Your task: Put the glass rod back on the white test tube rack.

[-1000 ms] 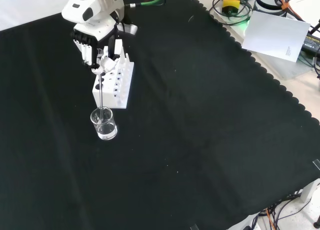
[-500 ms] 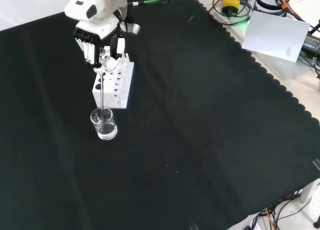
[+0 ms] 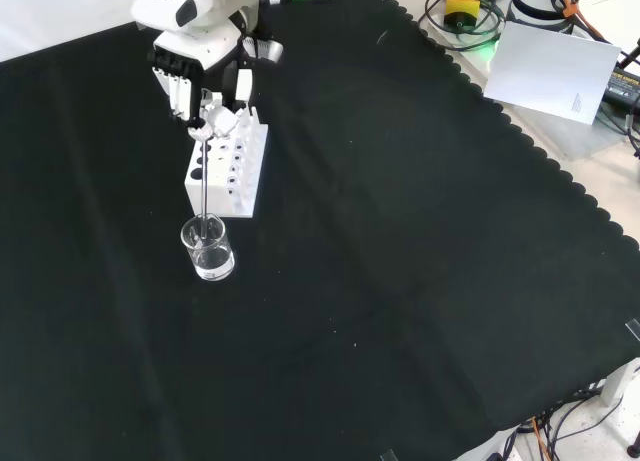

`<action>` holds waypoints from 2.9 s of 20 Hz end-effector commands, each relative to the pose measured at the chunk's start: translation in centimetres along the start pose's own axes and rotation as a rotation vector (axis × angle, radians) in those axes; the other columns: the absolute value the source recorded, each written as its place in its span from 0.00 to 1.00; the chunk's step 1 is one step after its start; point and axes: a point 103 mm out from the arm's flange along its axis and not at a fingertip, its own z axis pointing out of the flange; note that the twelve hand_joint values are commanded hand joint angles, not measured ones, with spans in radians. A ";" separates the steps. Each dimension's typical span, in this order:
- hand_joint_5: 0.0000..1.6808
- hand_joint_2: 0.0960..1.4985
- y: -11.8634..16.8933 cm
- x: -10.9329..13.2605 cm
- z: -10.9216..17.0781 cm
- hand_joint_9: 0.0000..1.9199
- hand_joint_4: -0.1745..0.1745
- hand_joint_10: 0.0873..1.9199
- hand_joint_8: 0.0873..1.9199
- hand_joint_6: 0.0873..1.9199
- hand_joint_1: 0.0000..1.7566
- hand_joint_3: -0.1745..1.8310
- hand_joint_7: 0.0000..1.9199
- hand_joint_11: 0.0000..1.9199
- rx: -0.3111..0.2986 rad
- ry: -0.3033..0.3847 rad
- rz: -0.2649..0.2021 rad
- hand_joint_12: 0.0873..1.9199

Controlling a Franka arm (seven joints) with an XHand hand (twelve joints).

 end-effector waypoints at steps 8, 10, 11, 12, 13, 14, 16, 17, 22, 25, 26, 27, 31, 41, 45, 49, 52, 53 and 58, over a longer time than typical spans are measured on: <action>0.69 0.42 -1.1 0.8 -3.8 0.89 0.00 0.42 0.56 0.27 0.75 0.44 0.62 0.89 -0.054 -0.010 -0.009 0.41; 0.70 0.42 -1.2 0.7 -4.3 0.89 0.00 0.42 0.56 0.27 0.75 0.44 0.62 0.89 -0.057 -0.013 -0.005 0.41; 0.70 0.42 -1.2 0.7 -4.6 0.89 0.00 0.42 0.56 0.27 0.75 0.44 0.62 0.89 -0.060 -0.015 -0.003 0.41; 0.70 0.42 -1.3 0.7 -4.7 0.89 0.00 0.42 0.56 0.27 0.75 0.44 0.62 0.89 -0.062 -0.015 -0.001 0.41; 0.70 0.42 -1.6 0.8 -4.6 0.89 0.00 0.42 0.56 0.27 0.75 0.44 0.62 0.89 -0.065 -0.020 0.002 0.41; 0.70 0.42 -1.7 0.9 -4.6 0.89 0.00 0.42 0.56 0.27 0.75 0.44 0.62 0.89 -0.065 -0.019 0.004 0.41; 0.70 0.42 -1.8 0.7 -5.0 0.89 0.00 0.42 0.56 0.27 0.75 0.44 0.62 0.89 -0.070 -0.014 0.005 0.42; 0.70 0.42 -1.9 0.6 -5.3 0.89 0.00 0.42 0.56 0.27 0.75 0.44 0.62 0.89 -0.075 -0.014 0.005 0.42; 0.70 0.42 -2.8 0.0 -6.2 0.89 0.00 0.42 0.56 0.27 0.75 0.44 0.62 0.89 -0.089 -0.023 0.026 0.42; 0.70 0.42 -3.3 -0.7 -6.4 0.89 0.00 0.42 0.56 0.27 0.75 0.44 0.62 0.89 -0.094 -0.025 0.039 0.42; 0.70 0.42 -3.4 -0.9 -6.5 0.89 0.00 0.42 0.56 0.27 0.75 0.44 0.62 0.89 -0.094 -0.025 0.044 0.42; 0.70 0.42 -3.6 -1.1 -6.5 0.89 0.00 0.42 0.56 0.27 0.75 0.44 0.62 0.89 -0.095 -0.027 0.048 0.42; 0.70 0.42 -4.3 -2.0 -6.6 0.89 0.00 0.42 0.56 0.27 0.75 0.44 0.62 0.89 -0.093 -0.031 0.066 0.42; 0.70 0.42 -5.6 -4.2 -6.8 0.89 0.00 0.42 0.56 0.27 0.75 0.44 0.62 0.89 -0.088 -0.035 0.113 0.42; 0.70 0.42 -6.5 -5.3 -6.8 0.89 0.00 0.42 0.56 0.26 0.75 0.44 0.62 0.89 -0.079 -0.030 0.133 0.42; 0.70 0.42 -7.4 -6.4 -6.8 0.89 0.00 0.42 0.56 0.26 0.75 0.44 0.62 0.89 -0.075 -0.033 0.155 0.42; 0.70 0.42 -8.1 -7.2 -6.8 0.89 0.00 0.42 0.56 0.26 0.75 0.44 0.62 0.89 -0.072 -0.035 0.169 0.42; 0.70 0.42 -8.3 -7.4 -6.8 0.89 0.00 0.43 0.56 0.26 0.75 0.44 0.62 0.89 -0.071 -0.037 0.174 0.42; 0.70 0.42 -9.6 -8.9 -7.3 0.89 0.00 0.43 0.56 0.26 0.75 0.44 0.62 0.89 -0.077 -0.040 0.203 0.42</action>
